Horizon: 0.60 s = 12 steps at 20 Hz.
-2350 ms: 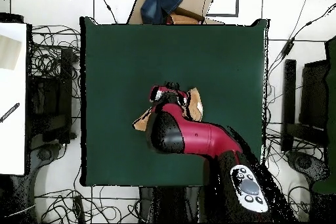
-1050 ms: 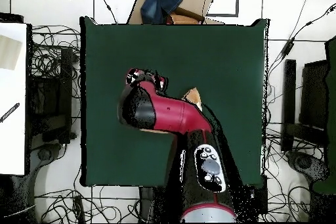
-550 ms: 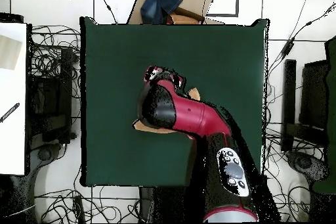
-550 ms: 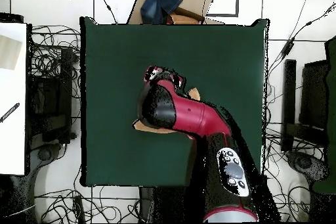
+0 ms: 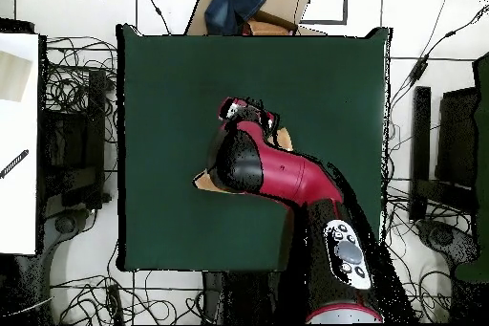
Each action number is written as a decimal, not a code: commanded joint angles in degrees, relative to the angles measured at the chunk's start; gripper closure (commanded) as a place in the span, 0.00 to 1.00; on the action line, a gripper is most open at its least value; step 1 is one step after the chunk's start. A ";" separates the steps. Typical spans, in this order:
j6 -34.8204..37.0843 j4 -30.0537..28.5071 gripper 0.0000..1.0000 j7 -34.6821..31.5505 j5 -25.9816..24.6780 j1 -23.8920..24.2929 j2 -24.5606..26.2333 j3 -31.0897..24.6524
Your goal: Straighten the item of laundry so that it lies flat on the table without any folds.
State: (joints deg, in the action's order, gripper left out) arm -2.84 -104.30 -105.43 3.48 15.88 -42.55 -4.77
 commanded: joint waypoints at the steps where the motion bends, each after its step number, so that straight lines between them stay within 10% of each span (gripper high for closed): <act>1: -4.44 -6.34 1.00 -10.23 -3.80 0.41 2.83 -4.89; 12: -5.12 -10.97 1.00 -11.19 -4.17 0.73 0.64 -4.24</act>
State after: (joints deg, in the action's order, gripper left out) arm -7.48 -108.81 -105.43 1.56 16.32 -41.88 -4.90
